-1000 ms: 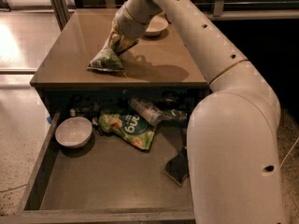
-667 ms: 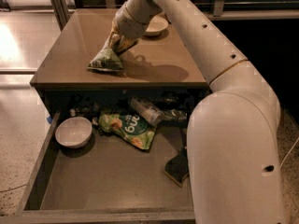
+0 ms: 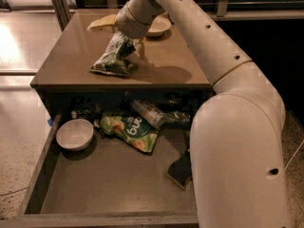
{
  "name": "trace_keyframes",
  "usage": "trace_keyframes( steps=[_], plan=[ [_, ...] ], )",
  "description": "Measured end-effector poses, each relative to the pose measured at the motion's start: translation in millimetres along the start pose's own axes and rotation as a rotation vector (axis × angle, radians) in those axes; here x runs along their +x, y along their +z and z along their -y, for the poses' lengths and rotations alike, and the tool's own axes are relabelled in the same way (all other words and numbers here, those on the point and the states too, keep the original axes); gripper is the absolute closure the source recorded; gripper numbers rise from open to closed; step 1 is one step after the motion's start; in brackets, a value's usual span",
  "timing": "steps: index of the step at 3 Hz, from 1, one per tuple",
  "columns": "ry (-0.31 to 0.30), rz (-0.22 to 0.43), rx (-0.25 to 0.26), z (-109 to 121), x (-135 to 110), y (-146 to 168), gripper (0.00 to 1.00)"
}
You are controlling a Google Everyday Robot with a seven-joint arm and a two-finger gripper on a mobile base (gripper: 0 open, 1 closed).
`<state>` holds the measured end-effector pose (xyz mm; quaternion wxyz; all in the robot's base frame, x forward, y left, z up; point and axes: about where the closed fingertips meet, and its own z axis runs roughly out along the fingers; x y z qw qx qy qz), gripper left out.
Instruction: Pick green jalapeno chip bag from top drawer and place on counter
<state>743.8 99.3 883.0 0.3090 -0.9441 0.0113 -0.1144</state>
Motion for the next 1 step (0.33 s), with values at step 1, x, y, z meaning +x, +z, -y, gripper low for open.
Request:
trace_keyframes(
  steps=[1],
  plan=[
    [0.0,0.0,0.0,0.0,0.0,0.0,0.0]
  ],
)
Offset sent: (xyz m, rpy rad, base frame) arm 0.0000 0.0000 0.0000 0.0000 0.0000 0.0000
